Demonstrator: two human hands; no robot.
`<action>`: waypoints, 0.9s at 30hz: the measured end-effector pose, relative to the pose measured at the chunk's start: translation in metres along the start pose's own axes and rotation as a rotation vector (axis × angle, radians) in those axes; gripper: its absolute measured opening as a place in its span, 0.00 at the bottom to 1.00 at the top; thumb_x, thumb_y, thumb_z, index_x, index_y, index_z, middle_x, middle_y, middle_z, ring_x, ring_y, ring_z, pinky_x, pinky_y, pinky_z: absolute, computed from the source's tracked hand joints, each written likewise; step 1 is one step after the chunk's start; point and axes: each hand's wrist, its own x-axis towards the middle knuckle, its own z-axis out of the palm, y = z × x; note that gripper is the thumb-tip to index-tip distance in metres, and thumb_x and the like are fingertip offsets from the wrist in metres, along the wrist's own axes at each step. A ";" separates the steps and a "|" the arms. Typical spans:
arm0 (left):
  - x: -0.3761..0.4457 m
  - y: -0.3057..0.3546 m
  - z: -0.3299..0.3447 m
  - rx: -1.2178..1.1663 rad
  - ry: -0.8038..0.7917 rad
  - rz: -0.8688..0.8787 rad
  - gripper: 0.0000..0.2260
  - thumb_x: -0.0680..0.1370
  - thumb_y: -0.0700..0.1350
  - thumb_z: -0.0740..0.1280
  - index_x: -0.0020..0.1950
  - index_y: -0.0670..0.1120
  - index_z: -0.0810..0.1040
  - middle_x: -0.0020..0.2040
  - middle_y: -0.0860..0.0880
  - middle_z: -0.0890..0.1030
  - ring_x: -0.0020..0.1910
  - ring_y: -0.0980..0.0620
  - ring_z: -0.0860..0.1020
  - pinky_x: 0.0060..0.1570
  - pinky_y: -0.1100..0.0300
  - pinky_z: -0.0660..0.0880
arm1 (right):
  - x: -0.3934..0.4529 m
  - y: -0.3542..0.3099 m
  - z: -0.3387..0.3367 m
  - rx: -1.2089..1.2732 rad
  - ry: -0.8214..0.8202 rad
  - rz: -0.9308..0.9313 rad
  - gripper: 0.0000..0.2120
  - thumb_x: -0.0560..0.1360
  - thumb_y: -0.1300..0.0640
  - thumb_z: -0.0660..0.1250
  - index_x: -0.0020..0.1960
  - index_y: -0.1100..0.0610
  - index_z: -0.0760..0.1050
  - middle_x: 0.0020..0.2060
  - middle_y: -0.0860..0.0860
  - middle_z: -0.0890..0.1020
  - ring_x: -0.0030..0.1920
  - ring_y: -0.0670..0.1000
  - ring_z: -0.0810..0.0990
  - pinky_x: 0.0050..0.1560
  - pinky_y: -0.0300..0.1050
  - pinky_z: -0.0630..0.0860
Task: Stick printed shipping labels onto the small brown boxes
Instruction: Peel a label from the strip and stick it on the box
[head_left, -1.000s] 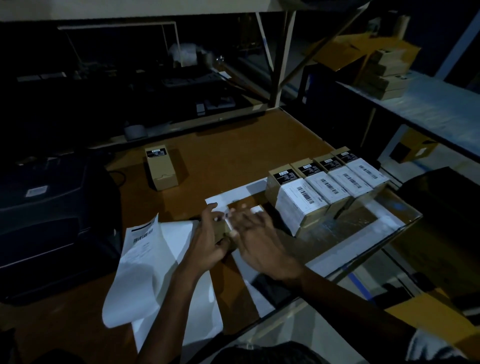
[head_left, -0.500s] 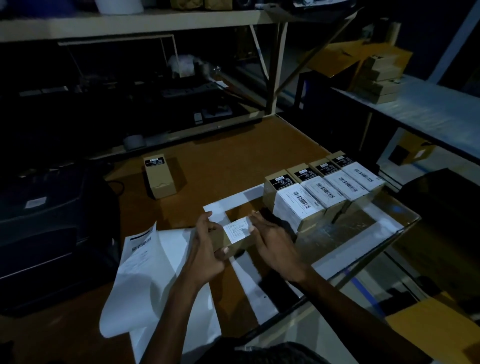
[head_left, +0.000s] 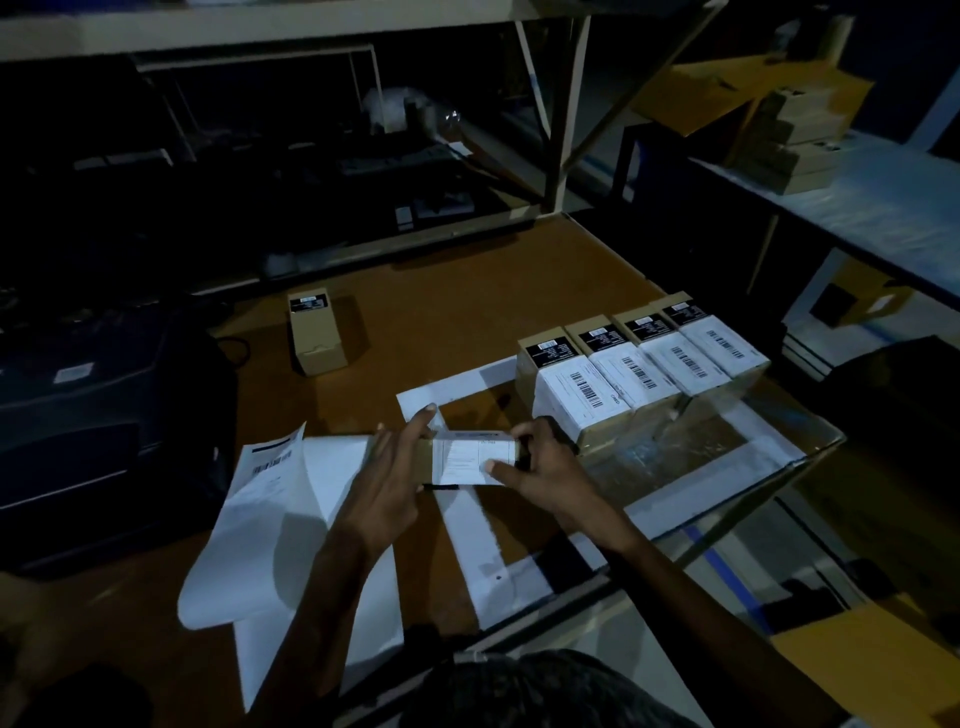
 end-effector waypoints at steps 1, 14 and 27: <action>-0.001 -0.001 0.004 0.050 0.023 0.033 0.54 0.68 0.27 0.73 0.77 0.65 0.47 0.72 0.45 0.70 0.74 0.45 0.63 0.75 0.42 0.59 | 0.001 0.001 -0.002 0.017 -0.028 0.009 0.27 0.73 0.49 0.76 0.63 0.54 0.65 0.60 0.53 0.78 0.60 0.52 0.78 0.58 0.52 0.80; -0.011 -0.002 0.031 0.145 0.323 0.146 0.33 0.74 0.31 0.65 0.77 0.44 0.57 0.67 0.37 0.75 0.68 0.37 0.72 0.71 0.31 0.60 | -0.003 -0.005 -0.015 0.086 -0.064 -0.055 0.38 0.65 0.54 0.83 0.69 0.54 0.67 0.56 0.42 0.74 0.57 0.42 0.72 0.42 0.25 0.67; 0.033 0.042 0.014 0.185 0.775 0.275 0.09 0.84 0.40 0.56 0.62 0.40 0.69 0.58 0.36 0.76 0.62 0.37 0.72 0.73 0.36 0.57 | -0.031 -0.047 -0.057 0.097 0.328 -0.326 0.29 0.62 0.49 0.83 0.57 0.45 0.71 0.52 0.41 0.78 0.52 0.38 0.78 0.42 0.44 0.83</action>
